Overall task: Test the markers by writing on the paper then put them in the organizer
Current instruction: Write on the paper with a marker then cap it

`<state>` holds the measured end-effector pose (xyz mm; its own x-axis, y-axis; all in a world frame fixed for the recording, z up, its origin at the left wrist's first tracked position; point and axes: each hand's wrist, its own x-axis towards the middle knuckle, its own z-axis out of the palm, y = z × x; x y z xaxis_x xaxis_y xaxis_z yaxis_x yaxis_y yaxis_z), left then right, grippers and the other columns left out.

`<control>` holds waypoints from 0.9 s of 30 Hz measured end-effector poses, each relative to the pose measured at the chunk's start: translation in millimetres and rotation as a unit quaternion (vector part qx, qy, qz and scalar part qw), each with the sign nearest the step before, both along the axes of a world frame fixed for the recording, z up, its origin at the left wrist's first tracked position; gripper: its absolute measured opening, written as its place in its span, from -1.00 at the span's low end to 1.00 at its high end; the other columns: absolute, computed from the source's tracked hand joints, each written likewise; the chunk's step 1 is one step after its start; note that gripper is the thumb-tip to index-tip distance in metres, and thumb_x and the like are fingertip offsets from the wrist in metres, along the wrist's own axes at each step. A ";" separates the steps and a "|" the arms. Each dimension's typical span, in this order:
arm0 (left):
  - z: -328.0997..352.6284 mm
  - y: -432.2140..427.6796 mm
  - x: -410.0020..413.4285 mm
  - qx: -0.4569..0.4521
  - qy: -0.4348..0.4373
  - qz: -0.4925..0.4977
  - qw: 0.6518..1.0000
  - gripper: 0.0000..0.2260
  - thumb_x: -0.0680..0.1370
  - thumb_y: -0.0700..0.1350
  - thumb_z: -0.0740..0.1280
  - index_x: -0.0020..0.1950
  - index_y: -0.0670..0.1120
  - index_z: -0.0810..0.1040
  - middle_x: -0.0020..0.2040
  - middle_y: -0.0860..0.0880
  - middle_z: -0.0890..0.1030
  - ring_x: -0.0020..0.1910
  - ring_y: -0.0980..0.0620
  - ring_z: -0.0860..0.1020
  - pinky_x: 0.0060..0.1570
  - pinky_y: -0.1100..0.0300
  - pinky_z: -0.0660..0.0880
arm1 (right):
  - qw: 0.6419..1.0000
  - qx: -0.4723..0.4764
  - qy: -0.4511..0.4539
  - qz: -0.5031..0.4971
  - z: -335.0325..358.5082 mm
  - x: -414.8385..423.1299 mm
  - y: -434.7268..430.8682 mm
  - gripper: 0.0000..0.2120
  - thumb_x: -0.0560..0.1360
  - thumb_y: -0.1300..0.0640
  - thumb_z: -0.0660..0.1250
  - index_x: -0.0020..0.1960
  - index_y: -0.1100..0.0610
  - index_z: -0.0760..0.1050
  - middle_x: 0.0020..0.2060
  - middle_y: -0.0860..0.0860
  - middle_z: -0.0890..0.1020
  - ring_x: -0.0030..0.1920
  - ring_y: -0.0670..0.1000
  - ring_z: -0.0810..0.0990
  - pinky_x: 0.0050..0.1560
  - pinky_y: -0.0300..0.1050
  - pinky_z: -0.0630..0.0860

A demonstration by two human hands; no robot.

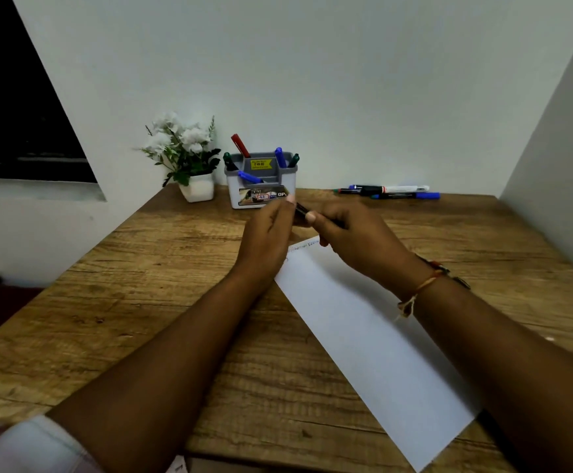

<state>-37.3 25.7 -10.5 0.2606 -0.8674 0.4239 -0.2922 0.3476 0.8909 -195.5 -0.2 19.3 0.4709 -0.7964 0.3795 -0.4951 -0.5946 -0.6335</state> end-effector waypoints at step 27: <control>12.1 -9.6 26.1 0.064 0.113 0.102 0.986 -0.90 0.67 -0.07 0.19 0.11 -0.06 0.46 -0.12 -0.05 0.53 -0.24 0.04 0.54 -0.17 0.04 0.60 | 0.983 0.155 -0.093 -0.029 -5.4 -0.6 11.5 -0.77 0.69 0.21 0.18 0.20 -0.06 0.50 -0.13 -0.02 0.68 -0.21 -0.13 0.62 -0.26 -0.28 0.47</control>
